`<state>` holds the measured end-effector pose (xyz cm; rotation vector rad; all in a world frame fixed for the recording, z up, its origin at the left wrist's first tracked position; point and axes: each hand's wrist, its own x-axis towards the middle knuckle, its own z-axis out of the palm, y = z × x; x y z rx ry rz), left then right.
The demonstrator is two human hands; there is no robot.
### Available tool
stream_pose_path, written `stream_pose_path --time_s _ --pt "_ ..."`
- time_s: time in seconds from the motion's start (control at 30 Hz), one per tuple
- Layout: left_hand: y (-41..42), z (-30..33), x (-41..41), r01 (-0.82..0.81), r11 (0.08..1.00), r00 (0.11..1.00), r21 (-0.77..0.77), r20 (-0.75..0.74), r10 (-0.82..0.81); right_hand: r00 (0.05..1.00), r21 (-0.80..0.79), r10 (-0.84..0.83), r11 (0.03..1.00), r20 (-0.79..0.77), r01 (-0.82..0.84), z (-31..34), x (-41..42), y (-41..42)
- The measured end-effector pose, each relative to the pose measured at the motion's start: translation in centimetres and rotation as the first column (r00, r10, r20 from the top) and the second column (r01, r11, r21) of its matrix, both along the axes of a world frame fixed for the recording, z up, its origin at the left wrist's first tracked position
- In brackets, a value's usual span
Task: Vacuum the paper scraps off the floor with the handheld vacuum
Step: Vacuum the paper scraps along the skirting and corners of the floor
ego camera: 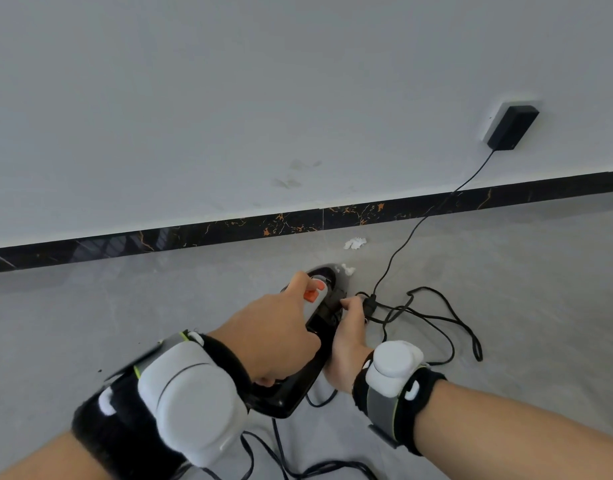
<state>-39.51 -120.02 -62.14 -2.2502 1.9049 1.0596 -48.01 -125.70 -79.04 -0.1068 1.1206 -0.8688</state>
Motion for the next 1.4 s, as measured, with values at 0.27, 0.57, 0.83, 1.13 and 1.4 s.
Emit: stream_pose_path --time_s 0.27,0.57,0.83,1.13,1.4 --pt "-2.1 -1.5 -0.6 -0.013 0.996 1.000 -0.093 -0.014 0.012 1.000 -0.034 0.008 0.999 -0.016 -0.008 -0.1 -0.5 -2.3" --pt "-6.9 -2.7 -1.6 0.007 0.989 1.000 -0.148 -0.004 -0.008 0.997 -0.027 -0.027 0.999 -0.074 0.025 -0.3 -1.4 -7.0" --pt "-8.5 -3.0 -1.5 -0.016 0.990 0.999 -0.137 -0.043 0.010 0.998 -0.038 -0.012 0.999 -0.062 0.010 0.0 -1.6 -8.4" --pt "-5.5 -2.5 -2.1 0.008 0.988 1.000 -0.155 0.018 -0.005 0.999 -0.045 0.027 0.999 -0.042 -0.029 -0.1 -2.1 -5.9" --pt "-3.7 -2.7 -2.2 0.028 0.984 1.000 -0.178 0.008 -0.027 0.996 -0.038 0.084 0.996 -0.026 -0.085 -0.4 -2.7 -4.5"
